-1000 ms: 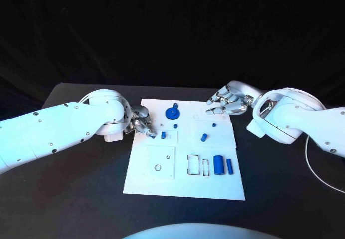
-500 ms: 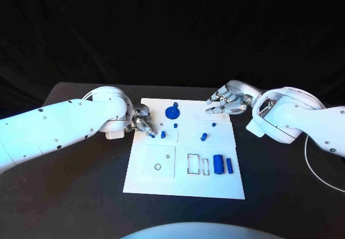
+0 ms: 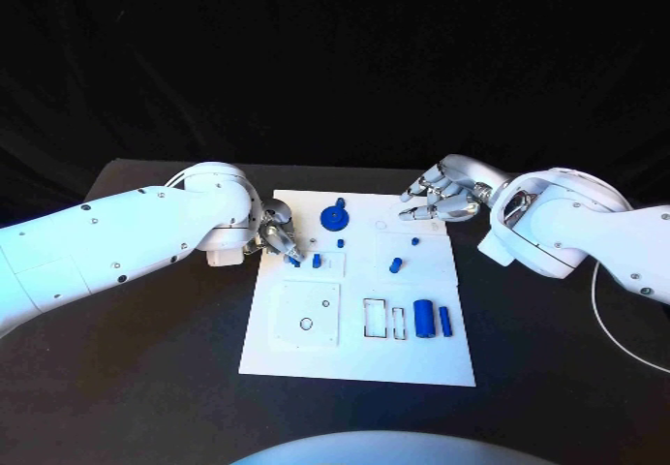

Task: Assemble the parts on the task board

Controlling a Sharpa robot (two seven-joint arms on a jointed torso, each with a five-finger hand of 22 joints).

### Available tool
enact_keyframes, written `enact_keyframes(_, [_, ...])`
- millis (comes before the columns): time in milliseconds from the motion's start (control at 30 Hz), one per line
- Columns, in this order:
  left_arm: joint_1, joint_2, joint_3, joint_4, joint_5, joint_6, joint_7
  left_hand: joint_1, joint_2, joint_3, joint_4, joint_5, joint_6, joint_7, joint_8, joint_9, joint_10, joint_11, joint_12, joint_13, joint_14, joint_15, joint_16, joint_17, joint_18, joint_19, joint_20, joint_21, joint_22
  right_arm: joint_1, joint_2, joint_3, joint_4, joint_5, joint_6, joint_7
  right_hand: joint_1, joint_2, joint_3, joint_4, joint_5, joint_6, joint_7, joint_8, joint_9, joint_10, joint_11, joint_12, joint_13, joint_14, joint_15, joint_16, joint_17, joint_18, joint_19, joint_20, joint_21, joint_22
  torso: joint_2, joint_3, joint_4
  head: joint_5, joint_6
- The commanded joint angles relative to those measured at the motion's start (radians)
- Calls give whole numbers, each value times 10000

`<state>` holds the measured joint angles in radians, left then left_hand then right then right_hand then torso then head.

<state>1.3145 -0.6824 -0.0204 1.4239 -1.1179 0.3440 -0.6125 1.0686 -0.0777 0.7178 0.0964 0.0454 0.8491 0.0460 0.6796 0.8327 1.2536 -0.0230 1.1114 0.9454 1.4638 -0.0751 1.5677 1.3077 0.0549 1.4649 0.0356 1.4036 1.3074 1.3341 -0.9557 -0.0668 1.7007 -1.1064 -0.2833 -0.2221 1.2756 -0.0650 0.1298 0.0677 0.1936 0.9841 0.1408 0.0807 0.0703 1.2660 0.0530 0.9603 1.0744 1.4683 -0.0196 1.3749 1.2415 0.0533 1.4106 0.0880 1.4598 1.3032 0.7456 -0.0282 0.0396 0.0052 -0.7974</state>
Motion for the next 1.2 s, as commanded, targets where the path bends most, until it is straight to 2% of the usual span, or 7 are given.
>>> enact_keyframes(33, [-154, 72, -116, -44, 90, 320, -319, -185, 4, 384, -356, 46, 133, -78, 57, 15, 72, -59, 65, 50, 1070, -80, 31, 2631, -49, 130, -67, 54, 767, -6, 2, 0, 18, -49, 95, -1, 3, 95, -62, -15, 60, 73, 10, 56, 7, -46, 4, -25, -3, 391, -17, -30, 5, 64, -79, 8, -42, -9, 0, -2, 4, -8, -17])
enact_keyframes(367, [-154, 156, -117, -72, -185, 27, -371, -648, -65, 308, -335, 122, 391, -178, 120, -2, 376, -145, 303, 315, 1070, -150, 31, 2631, -89, 232, -130, 184, 929, -5, -8, 0, 29, -49, 102, -9, 3, 95, -62, -15, 60, 73, 10, 56, 7, -46, 4, -25, -3, 391, -17, -30, 5, 64, -79, 8, -42, -9, -1, -4, 0, -9, -33])
enact_keyframes(767, [-153, 200, -117, -66, -226, 151, -305, -1019, -285, 52, -396, 175, 626, -273, 130, -52, 588, -219, 429, 475, 1070, -205, 31, 2631, -111, 286, -183, 245, 1014, -5, -12, 0, 40, -49, 21, 23, -10, 111, -73, 2, 62, 78, 10, 59, 7, -49, 4, -33, -13, 388, -17, -43, -11, 65, -84, 8, -47, -18, 3, -3, -2, -28, -56])
enact_keyframes(1200, [-152, 238, -116, -138, -290, 156, -359, -1437, -338, -260, -273, 179, 851, -322, 94, -133, 743, -255, 509, 599, 1070, -229, 31, 2631, -136, 337, -209, 316, 1112, -5, -6, 0, 44, -49, -111, 98, -10, 111, -73, 2, 62, 78, 10, 59, 7, -49, 4, -33, -13, 388, -17, -43, -11, 65, -84, 8, -47, -18, -5, 2, -2, -57, -72])
